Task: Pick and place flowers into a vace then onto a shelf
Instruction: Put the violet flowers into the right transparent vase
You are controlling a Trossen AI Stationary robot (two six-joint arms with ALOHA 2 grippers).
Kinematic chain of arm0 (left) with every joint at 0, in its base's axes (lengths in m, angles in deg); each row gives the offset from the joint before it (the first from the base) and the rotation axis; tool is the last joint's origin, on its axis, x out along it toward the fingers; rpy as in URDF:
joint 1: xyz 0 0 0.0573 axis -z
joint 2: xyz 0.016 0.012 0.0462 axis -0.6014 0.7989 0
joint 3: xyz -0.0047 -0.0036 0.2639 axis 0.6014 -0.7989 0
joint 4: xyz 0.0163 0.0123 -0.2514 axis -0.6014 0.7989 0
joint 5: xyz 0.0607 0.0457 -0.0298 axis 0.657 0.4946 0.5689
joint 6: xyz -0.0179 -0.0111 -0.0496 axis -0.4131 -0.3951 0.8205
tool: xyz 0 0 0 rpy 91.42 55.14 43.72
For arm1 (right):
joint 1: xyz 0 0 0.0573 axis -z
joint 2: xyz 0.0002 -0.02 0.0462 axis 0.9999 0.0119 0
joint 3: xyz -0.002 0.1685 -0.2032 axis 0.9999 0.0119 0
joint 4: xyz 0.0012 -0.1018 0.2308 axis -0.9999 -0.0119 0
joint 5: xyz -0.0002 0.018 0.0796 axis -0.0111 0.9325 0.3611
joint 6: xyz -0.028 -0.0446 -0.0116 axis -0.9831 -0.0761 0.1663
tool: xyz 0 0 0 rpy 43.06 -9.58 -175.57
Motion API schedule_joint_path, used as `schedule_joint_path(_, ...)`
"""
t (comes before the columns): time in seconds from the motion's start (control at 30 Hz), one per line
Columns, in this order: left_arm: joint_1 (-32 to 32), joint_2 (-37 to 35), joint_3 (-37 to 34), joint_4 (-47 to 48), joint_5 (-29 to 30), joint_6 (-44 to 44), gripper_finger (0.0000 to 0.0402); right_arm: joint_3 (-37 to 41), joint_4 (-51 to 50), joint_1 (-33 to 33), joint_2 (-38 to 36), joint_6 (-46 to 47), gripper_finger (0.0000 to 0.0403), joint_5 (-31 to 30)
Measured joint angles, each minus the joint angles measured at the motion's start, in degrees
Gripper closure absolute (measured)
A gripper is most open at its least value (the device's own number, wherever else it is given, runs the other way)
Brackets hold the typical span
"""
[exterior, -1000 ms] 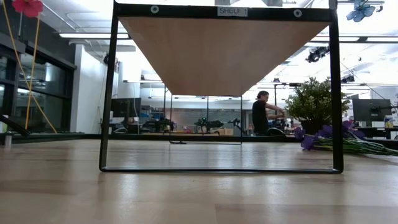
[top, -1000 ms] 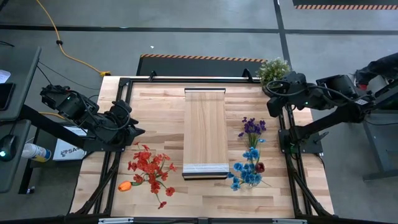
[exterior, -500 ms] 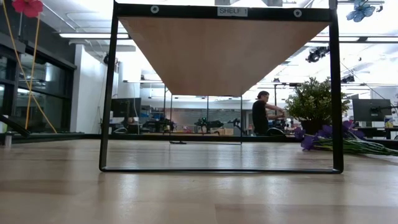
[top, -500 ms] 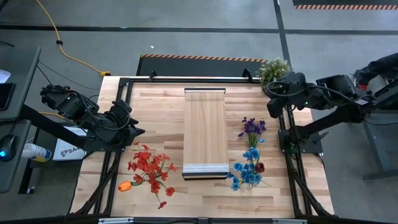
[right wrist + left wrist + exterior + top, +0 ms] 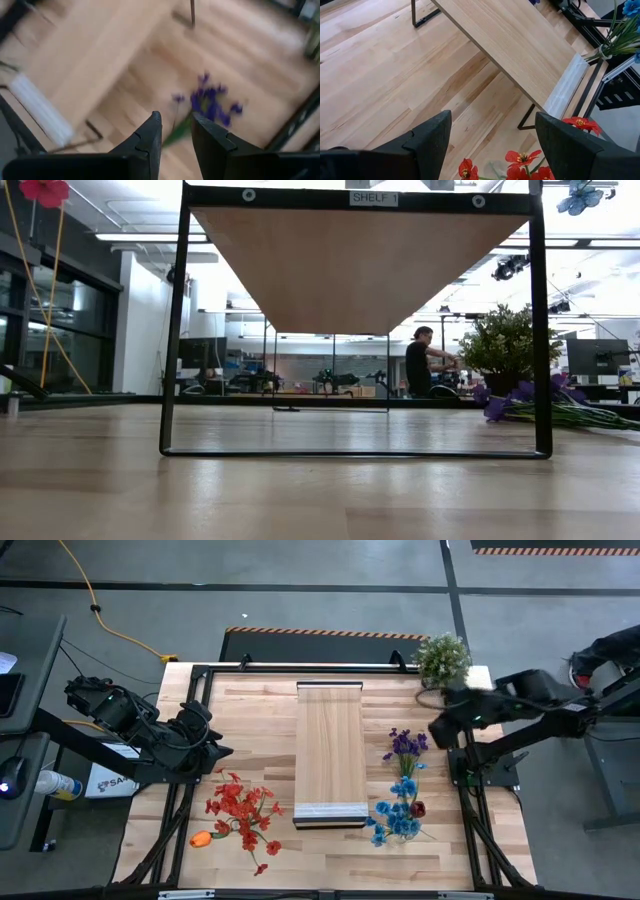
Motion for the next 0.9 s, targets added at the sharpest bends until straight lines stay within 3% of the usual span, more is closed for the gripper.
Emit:
schedule_joint_path(0.23,0.0,0.0,0.0,0.0,0.0,0.0,0.0081,16.8,0.8,0.0,-3.6,6.6,0.0308,6.6)
schedule_joint_path(0.5,0.0,0.0,0.0,0.0,0.0,0.0,0.0080,32.1,17.2,0.0,-7.2,9.1,0.0308,15.5)
schedule_joint_path(0.73,0.0,0.0,0.0,0.0,0.0,0.0,0.0081,41.5,26.2,0.0,-7.5,9.7,0.0306,22.1)
schedule_joint_path(0.9,0.0,0.0,0.0,0.0,0.0,0.0,0.0081,45.2,28.6,0.4,-7.5,10.6,0.0267,23.9)
